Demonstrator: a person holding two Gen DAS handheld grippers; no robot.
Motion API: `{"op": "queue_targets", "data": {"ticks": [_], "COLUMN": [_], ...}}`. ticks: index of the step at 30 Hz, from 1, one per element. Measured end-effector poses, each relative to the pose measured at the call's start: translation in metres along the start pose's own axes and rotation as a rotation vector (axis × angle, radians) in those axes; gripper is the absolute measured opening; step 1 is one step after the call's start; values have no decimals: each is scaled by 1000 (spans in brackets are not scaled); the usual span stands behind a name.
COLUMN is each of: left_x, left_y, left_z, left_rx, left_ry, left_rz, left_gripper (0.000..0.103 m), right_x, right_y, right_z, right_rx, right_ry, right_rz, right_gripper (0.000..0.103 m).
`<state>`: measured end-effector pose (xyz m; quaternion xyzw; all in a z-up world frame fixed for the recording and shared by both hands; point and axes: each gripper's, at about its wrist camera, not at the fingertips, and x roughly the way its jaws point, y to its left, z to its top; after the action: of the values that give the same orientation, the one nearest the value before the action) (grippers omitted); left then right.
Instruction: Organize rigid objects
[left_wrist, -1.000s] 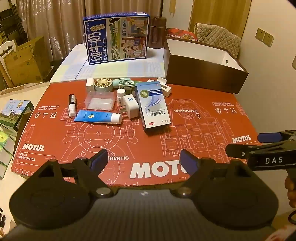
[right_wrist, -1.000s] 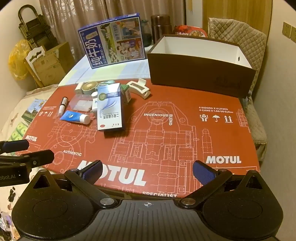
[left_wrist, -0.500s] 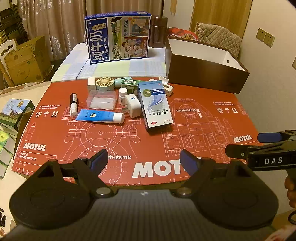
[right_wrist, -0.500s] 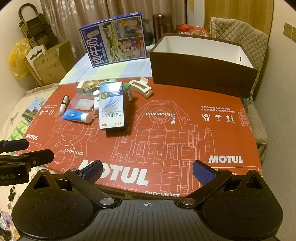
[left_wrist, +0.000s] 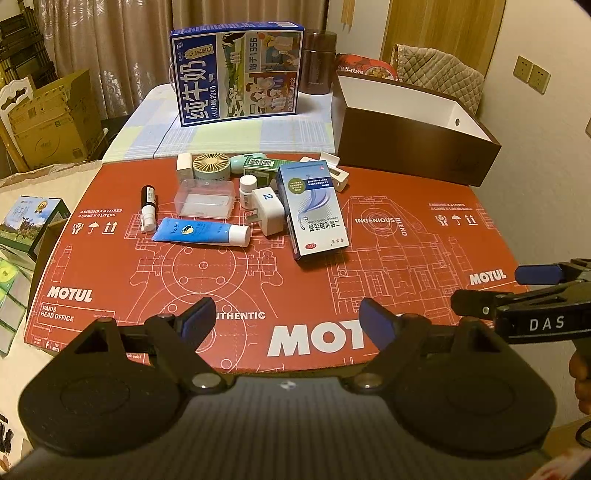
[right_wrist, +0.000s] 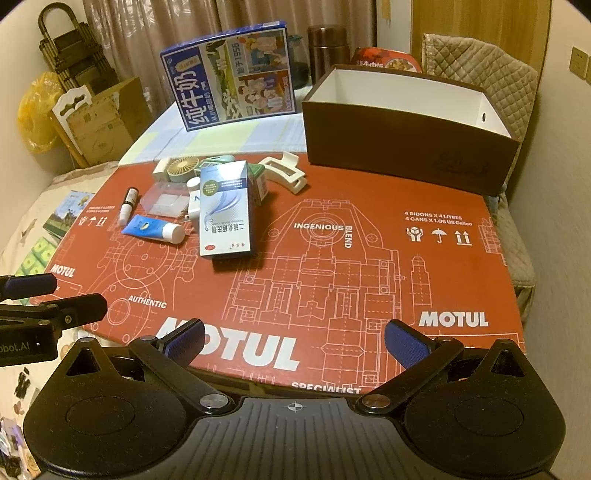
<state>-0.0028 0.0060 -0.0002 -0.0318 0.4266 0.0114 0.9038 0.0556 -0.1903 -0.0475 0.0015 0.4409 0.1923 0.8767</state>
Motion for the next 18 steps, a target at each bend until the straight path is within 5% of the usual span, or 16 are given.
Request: {"op": "queue_targets", "data": {"ticks": [18], "left_x": [2], "left_y": [9], "left_z": [-4], "left_rx": [-1], "left_ry": [1], "left_rz": [1], "left_gripper": [82], "right_x": [2], "right_y": [1], "right_z": [1], "right_rx": [-1], "right_ry": [1], "right_rz": [-1], "right_gripper": [101]}}
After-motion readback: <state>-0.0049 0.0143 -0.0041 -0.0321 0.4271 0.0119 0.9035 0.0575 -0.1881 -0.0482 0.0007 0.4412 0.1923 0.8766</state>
